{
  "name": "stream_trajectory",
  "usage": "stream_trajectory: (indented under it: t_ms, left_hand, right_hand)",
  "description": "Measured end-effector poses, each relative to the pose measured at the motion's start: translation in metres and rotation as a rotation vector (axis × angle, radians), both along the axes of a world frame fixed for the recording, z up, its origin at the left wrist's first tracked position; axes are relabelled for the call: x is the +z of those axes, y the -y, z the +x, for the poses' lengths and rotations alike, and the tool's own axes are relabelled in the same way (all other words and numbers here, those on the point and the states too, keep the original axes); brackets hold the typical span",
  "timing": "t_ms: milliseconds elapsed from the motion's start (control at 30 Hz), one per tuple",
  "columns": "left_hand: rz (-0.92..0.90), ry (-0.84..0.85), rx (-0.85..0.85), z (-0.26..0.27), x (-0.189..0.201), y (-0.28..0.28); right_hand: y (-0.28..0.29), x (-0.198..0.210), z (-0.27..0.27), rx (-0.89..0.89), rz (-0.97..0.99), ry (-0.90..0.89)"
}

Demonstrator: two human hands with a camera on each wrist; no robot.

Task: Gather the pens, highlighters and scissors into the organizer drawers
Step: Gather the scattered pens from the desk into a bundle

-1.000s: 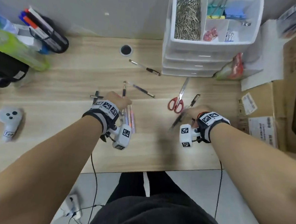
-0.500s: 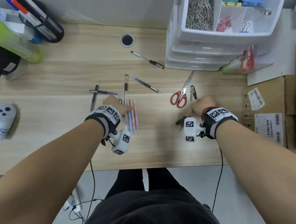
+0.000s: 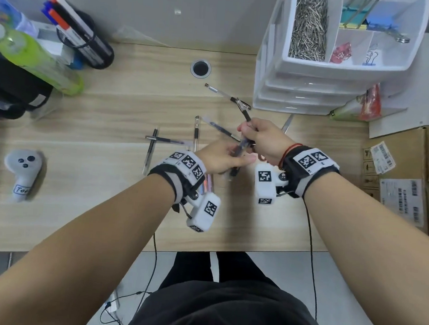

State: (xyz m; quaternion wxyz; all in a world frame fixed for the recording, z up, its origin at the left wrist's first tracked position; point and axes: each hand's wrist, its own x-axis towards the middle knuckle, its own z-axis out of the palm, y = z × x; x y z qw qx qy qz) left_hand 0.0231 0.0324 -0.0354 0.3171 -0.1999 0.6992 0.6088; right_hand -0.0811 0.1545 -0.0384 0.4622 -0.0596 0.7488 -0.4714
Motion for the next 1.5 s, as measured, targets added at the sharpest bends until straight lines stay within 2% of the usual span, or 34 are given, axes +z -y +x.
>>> stream_trajectory:
  t_ms: [67, 167, 300, 433, 533, 667, 800, 1000, 1067, 1133, 1200, 1267, 1367, 1500]
  left_hand:
    - [0.122, 0.060, 0.042, 0.004, -0.002, -0.004]
    - [0.084, 0.063, 0.130, 0.009, -0.004, 0.003]
    - [0.081, 0.092, 0.232, 0.015, -0.005, 0.021]
    - [0.096, 0.101, 0.337, 0.012, -0.001, 0.029]
    - [0.219, 0.111, 0.456, 0.008, 0.006, 0.032]
    - [0.392, 0.112, 0.623, 0.009, 0.014, 0.038]
    - [0.466, 0.084, 0.744, 0.012, 0.018, 0.050]
    - [0.468, 0.066, 0.684, 0.021, 0.019, 0.069]
    - [0.494, 0.070, 0.640, 0.022, 0.021, 0.073]
    - [0.525, 0.082, 0.603, 0.021, 0.024, 0.078]
    - [0.496, 0.097, 0.555, 0.020, 0.024, 0.081]
    - [0.413, 0.092, 0.511, 0.018, 0.018, 0.084]
    - [0.211, 0.100, 0.554, 0.020, 0.003, 0.088]
    - [0.057, 0.140, 0.644, 0.029, -0.014, 0.092]
  right_hand:
    - [0.008, 0.000, 0.002, -0.046, -0.090, 0.068]
    - [0.009, -0.001, -0.001, -0.112, -0.119, 0.115]
    - [0.000, 0.000, -0.011, -0.255, -0.026, 0.002]
    - [0.005, 0.003, -0.009, -0.149, 0.006, -0.028]
    - [0.018, 0.009, -0.005, -0.124, -0.007, 0.005]
    - [0.032, 0.018, 0.002, 0.030, 0.022, -0.159]
    - [0.045, 0.022, 0.009, 0.045, -0.045, -0.074]
    - [0.065, 0.025, 0.020, -0.041, -0.123, 0.038]
    - [0.070, 0.024, 0.022, -0.009, -0.107, 0.030]
    - [0.073, 0.024, 0.024, 0.098, -0.074, -0.050]
    - [0.073, 0.028, 0.025, 0.257, -0.023, -0.156]
    - [0.070, 0.029, 0.022, 0.349, 0.030, -0.178]
    - [0.058, 0.022, 0.011, 0.332, 0.208, -0.202]
    - [0.039, -0.007, -0.013, 0.310, 0.530, -0.470]
